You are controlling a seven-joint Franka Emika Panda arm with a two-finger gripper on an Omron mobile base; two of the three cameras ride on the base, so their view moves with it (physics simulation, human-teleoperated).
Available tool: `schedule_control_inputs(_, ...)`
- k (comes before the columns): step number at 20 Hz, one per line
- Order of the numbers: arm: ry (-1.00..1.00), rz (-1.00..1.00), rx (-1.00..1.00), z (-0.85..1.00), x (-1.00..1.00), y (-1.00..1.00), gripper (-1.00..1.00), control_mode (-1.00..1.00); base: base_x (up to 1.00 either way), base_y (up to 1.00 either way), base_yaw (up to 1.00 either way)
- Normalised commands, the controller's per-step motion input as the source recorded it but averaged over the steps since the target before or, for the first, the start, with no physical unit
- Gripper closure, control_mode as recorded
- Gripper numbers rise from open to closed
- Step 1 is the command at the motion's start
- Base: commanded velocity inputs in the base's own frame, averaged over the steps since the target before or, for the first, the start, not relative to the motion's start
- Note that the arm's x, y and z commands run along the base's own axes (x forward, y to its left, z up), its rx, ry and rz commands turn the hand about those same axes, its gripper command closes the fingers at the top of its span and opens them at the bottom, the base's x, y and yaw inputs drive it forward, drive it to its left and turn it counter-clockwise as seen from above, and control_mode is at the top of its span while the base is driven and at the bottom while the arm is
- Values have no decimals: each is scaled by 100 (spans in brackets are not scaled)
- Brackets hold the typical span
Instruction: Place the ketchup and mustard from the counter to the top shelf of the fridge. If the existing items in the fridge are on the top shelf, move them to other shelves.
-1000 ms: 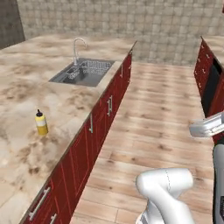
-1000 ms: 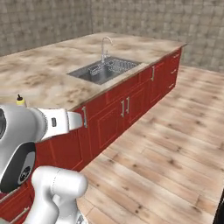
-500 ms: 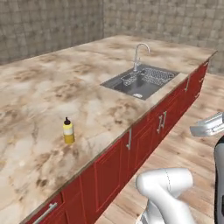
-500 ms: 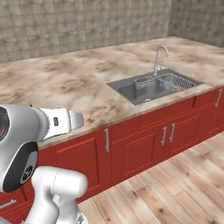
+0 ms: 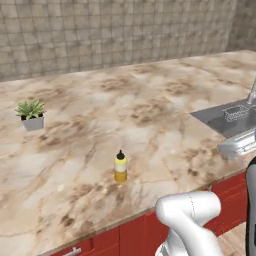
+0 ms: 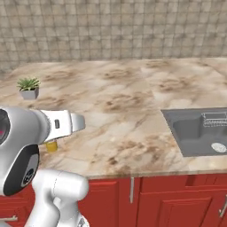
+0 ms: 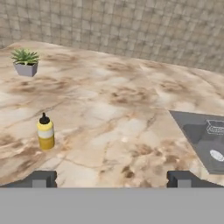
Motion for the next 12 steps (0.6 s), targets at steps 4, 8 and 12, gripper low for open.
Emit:
schedule_control_inputs(4, 0, 0, 0, 0, 0, 0, -100, 100, 32, 10, 62)
schedule_control_inputs(8, 0, 0, 0, 0, 0, 0, -100, 100, -5, 13, 30)
schedule_control_inputs(12, 0, 0, 0, 0, 0, 0, -100, 100, -21, 33, 18)
